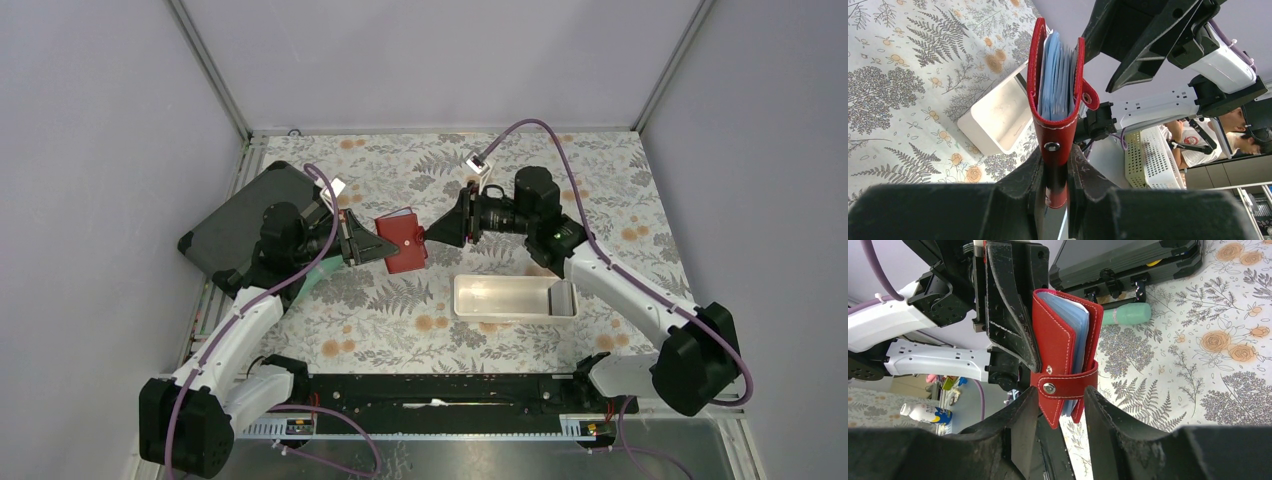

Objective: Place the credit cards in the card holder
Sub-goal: Close the card holder at the center of the board.

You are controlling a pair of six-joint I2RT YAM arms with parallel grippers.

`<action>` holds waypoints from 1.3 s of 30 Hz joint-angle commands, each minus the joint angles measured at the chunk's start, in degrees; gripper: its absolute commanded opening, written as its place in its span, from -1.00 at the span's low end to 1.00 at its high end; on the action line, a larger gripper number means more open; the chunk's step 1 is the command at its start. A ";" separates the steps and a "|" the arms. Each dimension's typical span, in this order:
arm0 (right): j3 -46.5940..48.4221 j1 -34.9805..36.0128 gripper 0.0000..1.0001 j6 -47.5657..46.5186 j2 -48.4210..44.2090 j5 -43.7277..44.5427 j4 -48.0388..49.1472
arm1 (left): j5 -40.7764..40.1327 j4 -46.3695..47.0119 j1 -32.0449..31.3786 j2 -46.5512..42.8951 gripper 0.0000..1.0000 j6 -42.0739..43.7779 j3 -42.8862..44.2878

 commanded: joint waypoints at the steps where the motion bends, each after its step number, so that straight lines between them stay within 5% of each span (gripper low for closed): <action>1: -0.13 -1.10 -0.08 0.69 1.15 -3.53 3.92 | 1.84 4.86 -0.32 -1.36 -1.00 -0.21 2.64; 39: 0.08 -2.14 -0.20 3.51 5.85 -10.88 9.30 | 1.77 4.26 -1.12 0.31 -1.00 -0.39 2.67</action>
